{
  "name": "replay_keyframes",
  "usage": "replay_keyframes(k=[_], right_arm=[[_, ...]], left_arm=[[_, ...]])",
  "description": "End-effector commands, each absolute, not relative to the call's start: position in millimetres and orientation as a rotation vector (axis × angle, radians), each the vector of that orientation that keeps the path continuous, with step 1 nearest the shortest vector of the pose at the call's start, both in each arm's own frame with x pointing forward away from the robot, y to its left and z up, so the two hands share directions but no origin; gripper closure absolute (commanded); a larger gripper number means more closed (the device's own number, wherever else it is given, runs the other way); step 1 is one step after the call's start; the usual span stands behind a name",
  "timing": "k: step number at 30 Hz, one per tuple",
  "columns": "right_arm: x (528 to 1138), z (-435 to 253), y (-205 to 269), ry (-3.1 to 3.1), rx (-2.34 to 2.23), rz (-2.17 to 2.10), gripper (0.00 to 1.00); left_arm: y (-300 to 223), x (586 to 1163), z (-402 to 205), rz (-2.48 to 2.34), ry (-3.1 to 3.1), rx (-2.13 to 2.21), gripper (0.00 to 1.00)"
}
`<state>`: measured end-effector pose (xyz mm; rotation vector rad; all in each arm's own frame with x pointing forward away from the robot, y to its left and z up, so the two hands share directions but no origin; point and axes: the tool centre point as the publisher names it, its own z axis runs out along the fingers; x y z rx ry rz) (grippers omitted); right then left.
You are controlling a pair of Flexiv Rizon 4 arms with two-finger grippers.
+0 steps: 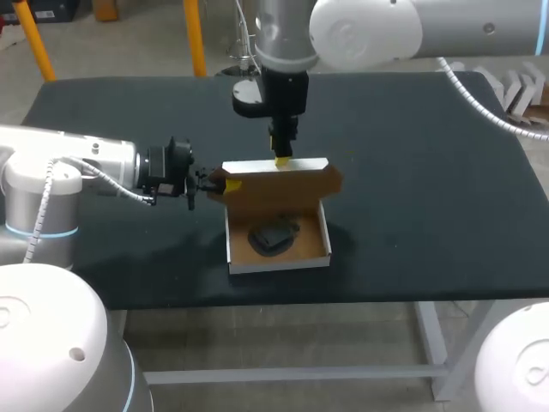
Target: Assemble the packaging by folding the flat box into shape, placing the metal phone stand inside, and closing the box properly
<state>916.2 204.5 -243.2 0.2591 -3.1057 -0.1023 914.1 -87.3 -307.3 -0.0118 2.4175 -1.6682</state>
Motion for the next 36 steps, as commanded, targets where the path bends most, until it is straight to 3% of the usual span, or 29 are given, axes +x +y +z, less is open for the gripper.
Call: replay_keyframes(k=[1, 27, 36], right_arm=[[916, -246, 207, -3.103, 0.262, -0.095, 0.53], [926, -265, 219, -3.044, 0.269, -0.060, 0.53], [930, -273, 224, -3.022, 0.272, -0.047, 0.61]], left_arm=[[-87, 915, -307, -1.671, 2.414, -0.013, 1.00], [-87, 915, -307, -1.671, 2.414, -0.013, 1.00], [-87, 915, -307, -1.671, 2.414, -0.013, 1.00]])
